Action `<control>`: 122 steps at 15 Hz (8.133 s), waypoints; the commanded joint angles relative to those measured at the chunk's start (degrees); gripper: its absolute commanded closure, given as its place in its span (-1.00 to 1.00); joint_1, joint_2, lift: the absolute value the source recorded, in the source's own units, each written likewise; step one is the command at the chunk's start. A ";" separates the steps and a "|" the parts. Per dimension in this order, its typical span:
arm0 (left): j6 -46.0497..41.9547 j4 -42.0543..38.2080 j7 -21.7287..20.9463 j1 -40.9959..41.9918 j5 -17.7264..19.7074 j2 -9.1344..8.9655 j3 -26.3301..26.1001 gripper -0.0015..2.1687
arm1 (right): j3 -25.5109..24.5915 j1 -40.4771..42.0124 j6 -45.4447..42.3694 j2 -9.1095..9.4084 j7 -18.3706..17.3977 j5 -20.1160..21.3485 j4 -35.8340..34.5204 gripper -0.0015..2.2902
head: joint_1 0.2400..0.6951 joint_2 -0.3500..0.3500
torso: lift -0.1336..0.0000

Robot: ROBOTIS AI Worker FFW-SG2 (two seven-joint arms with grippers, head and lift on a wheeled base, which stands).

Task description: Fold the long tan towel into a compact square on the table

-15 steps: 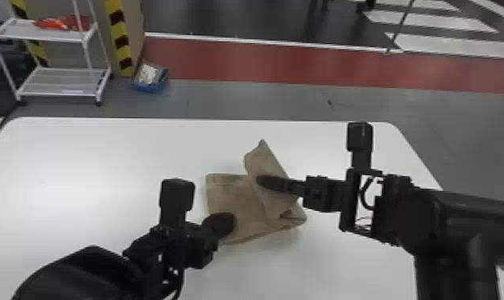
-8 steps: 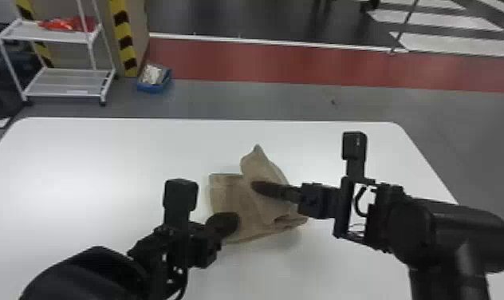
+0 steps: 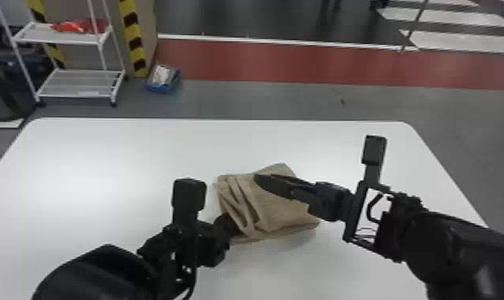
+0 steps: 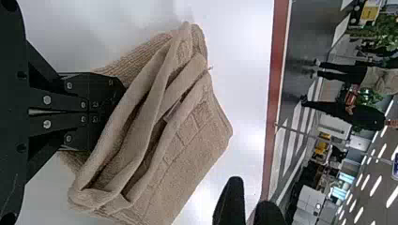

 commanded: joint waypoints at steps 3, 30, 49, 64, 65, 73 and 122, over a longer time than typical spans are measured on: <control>0.00 -2.17 0.32 1.32 0.00 0.47 0.89 0.74 | -5.91 4.83 1.50 0.05 0.03 -4.84 -5.66 -0.96 | 1.00 -0.36 | -0.87; -5.10 -20.62 -2.14 15.21 1.67 5.57 17.33 0.74 | -3.54 -6.24 -7.99 -0.09 -2.51 16.78 13.68 0.84 | 1.00 -0.22 | -0.87; -26.19 11.72 -15.59 -0.79 1.14 4.86 7.31 0.74 | -40.28 16.96 -15.37 -2.46 15.68 -10.29 4.45 0.84 | 1.00 -1.00 | -0.87; -23.20 8.12 -16.03 2.99 -2.29 5.21 4.76 0.74 | -43.00 20.04 -13.79 0.05 18.67 -12.93 0.67 0.84 | 1.00 -1.00 | -0.87; -23.03 7.06 -16.03 3.78 -2.81 5.13 4.67 0.74 | -43.09 19.95 -13.97 0.05 18.84 -13.10 1.20 0.84 | 1.00 -1.00 | -0.87; -11.95 -1.38 -13.48 7.03 -2.64 4.34 -1.74 0.74 | -45.20 17.66 -15.02 -0.35 21.48 -13.46 6.30 0.84 | 1.00 -1.00 | -0.87; -42.71 -18.43 19.39 24.44 -19.07 2.93 9.51 -0.97 | -8.02 35.24 -64.07 0.05 -23.26 2.36 -14.27 -0.94 | 1.00 -0.56 | -0.87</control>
